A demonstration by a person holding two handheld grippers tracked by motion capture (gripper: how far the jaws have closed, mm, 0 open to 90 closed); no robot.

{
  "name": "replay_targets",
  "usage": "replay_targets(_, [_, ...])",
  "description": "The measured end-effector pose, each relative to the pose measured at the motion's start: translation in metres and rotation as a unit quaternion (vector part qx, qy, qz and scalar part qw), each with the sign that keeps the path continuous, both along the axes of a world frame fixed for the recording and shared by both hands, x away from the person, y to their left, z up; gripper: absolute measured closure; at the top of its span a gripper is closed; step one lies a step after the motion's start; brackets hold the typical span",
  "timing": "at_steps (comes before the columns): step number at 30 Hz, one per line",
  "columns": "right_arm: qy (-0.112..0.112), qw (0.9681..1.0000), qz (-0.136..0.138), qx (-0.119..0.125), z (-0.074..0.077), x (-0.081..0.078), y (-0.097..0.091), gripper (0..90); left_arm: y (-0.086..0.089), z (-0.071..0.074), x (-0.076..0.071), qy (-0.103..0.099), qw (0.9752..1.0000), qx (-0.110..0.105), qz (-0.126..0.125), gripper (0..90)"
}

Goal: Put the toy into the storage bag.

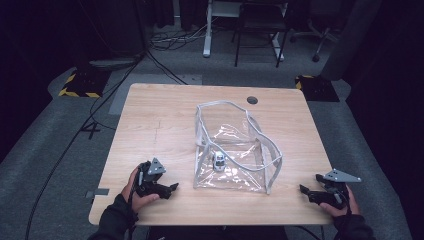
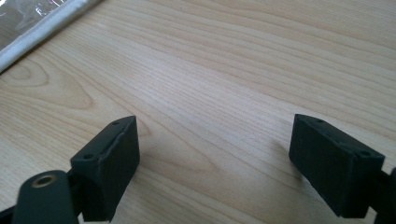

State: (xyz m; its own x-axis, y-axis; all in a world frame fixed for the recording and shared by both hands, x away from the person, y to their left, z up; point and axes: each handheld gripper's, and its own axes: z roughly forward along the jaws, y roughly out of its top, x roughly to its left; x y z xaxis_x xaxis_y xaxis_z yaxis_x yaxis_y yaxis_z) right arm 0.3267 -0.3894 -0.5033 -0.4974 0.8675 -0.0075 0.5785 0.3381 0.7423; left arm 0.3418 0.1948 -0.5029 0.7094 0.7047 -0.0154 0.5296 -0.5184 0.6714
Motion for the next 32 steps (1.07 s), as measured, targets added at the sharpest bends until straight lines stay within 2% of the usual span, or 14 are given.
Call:
replay_targets(26, [0.0,1.0,0.0,0.001,-0.0001,0.0,-0.0001,16.6,0.0001,0.0001,0.0003,-0.001,1.0,0.002,0.0,8.9])
replay_targets(32, [0.0,1.0,0.001,0.0,0.0,0.0001,-0.0006,16.9,-0.0002,0.0002,0.0006,0.004,1.0,0.001,-0.001,8.4])
